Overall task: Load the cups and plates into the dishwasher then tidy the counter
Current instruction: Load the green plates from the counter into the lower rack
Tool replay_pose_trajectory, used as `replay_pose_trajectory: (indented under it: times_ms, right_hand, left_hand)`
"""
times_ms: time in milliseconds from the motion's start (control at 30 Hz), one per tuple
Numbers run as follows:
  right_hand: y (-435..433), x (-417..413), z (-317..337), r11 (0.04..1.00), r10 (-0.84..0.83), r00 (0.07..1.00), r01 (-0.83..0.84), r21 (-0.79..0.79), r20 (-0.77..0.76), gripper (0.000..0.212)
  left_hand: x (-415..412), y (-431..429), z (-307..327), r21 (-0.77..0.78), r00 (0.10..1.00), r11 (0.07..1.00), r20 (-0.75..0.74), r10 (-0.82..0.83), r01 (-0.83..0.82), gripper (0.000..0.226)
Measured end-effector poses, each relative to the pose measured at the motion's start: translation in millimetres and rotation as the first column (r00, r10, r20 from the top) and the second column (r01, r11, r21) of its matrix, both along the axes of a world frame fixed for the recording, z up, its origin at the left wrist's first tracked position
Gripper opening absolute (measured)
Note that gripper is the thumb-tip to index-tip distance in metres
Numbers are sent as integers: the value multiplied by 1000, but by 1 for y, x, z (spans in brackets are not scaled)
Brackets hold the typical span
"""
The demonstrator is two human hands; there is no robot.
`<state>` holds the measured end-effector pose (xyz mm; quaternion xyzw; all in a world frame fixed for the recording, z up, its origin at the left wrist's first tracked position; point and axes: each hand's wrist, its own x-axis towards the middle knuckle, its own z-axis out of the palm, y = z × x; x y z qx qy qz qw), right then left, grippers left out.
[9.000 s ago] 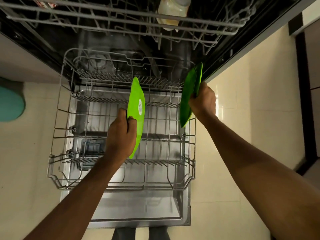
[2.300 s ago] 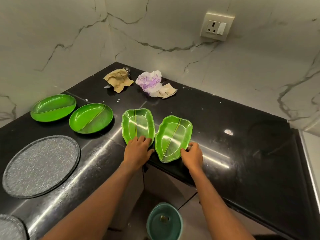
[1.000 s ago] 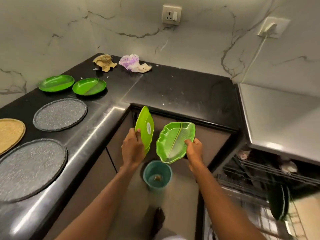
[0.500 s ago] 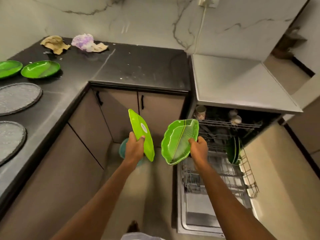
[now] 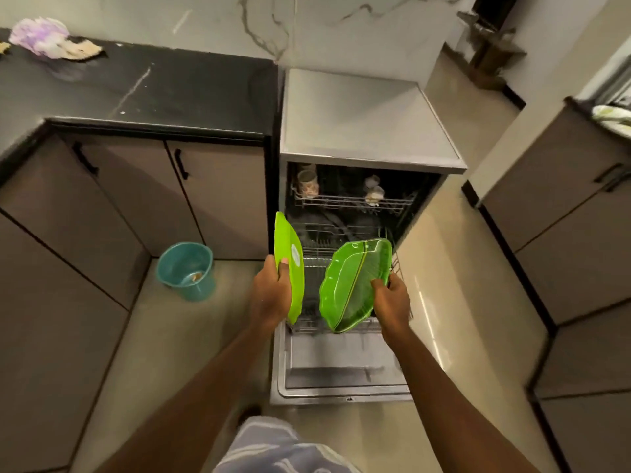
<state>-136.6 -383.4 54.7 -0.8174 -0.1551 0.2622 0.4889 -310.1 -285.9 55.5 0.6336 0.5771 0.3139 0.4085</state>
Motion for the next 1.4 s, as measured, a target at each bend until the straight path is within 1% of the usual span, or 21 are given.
replay_pose_trajectory:
  times_ms: [33, 200, 367, 567, 667, 733, 867, 900, 1067, 1167, 1267, 1367, 1400]
  right_hand:
    - [-6, 9, -3, 1000, -10, 1000, 10, 5, -8, 7]
    - [-21, 48, -16, 999, -25, 1000, 25, -29, -2, 7]
    - [-5, 89, -35, 995, -50, 999, 49, -83, -3, 13]
    - [37, 142, -60, 987, -51, 998, 54, -153, 24, 24]
    - [60, 168, -79, 980, -29, 999, 36, -194, 41, 22]
    - [74, 182, -91, 976, -7, 999, 18, -216, 53, 18]
    - [103, 211, -130, 961, 24, 995, 2, -277, 93, 23]
    - [113, 220, -148, 956, 36, 993, -3, -294, 108, 24]
    - [151, 252, -226, 930, 132, 969, -48, -364, 208, 16]
    - [168, 269, -266, 931, 148, 969, -68, -357, 199, 22]
    - [184, 289, -300, 917, 175, 960, -78, -392, 217, 15]
    - [200, 307, -328, 911, 209, 948, -100, -399, 241, 18]
    - [206, 313, -335, 901, 224, 942, -102, -422, 251, 16]
  left_hand:
    - [9, -6, 1, 4, 1000, 1000, 12, -11, 11, 28]
    - [49, -15, -6, 15, 999, 999, 4, -45, 45, 32]
    - [89, 1, -32, 51, 990, 992, -84, -111, 116, 29]
    - [151, 50, -67, -41, 983, 989, -113, -146, 142, 28]
    - [174, 75, -87, -82, 977, 986, -143, -158, 147, 28]
    - [185, 88, -97, -82, 970, 984, -174, -169, 156, 28]
    - [203, 110, -133, -66, 957, 984, -229, -176, 165, 28]
    - [210, 118, -149, -63, 953, 984, -243, -179, 169, 28]
    - [234, 143, -223, -24, 928, 969, -285, -241, 245, 25]
    - [246, 154, -260, 25, 916, 961, -311, -254, 275, 22]
    - [260, 162, -289, 53, 916, 956, -306, -259, 288, 19]
    - [271, 166, -314, 42, 909, 952, -311, -277, 304, 20]
    - [274, 166, -323, 32, 908, 951, -310, -282, 307, 20]
